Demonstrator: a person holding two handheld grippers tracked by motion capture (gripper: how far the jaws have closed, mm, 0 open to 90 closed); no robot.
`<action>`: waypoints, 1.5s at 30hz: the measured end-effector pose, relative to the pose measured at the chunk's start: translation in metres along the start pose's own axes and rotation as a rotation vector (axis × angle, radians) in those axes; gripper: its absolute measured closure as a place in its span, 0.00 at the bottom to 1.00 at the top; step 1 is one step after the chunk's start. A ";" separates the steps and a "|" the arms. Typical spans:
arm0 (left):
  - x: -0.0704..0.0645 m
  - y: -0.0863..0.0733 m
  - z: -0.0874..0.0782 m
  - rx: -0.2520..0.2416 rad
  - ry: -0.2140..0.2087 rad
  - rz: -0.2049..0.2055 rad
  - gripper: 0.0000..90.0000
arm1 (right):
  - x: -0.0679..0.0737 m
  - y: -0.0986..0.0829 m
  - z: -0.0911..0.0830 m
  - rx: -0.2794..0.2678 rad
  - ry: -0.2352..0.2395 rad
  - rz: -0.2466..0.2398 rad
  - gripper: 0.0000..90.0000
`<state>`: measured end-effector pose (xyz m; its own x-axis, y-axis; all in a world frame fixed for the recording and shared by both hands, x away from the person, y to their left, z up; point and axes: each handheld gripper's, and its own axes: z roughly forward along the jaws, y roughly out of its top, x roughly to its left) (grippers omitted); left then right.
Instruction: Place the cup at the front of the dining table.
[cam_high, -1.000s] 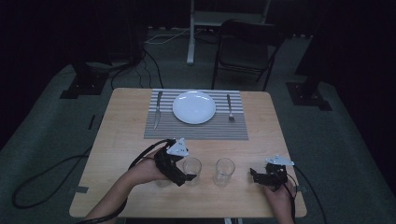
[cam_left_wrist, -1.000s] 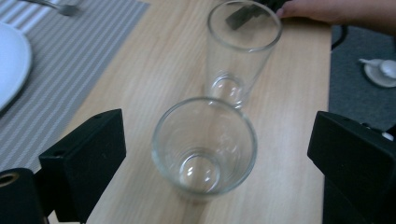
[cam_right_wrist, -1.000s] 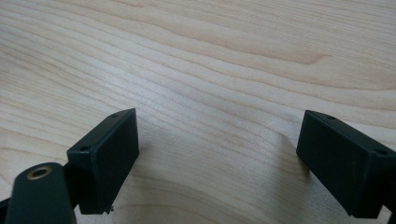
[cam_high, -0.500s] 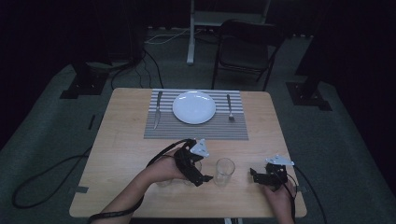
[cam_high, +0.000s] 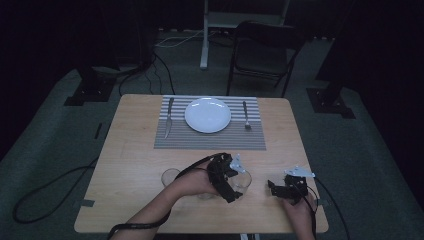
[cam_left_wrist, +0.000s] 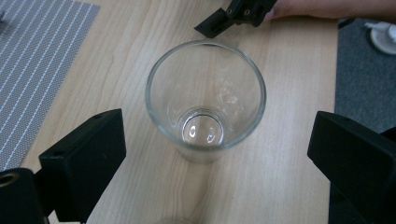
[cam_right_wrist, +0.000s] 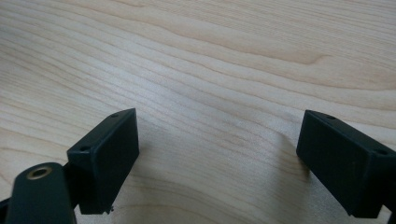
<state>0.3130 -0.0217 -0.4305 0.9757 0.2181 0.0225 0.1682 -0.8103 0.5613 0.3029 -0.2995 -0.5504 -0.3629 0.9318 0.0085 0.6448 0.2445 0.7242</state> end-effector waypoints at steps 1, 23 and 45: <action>0.000 0.001 0.002 0.011 0.003 0.004 0.05 | 0.000 0.000 0.000 0.000 0.000 0.000 0.14; 0.004 0.020 0.029 0.163 0.039 -0.023 0.27 | 0.000 0.000 0.000 0.001 0.000 -0.001 0.14; 0.008 0.028 0.035 0.187 0.037 0.006 0.32 | 0.000 0.000 0.000 0.001 0.000 0.000 0.14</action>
<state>0.3305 -0.0621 -0.4437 0.9715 0.2297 0.0580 0.1886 -0.8980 0.3975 0.3032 -0.2993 -0.5503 -0.3633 0.9316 0.0085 0.6456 0.2451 0.7232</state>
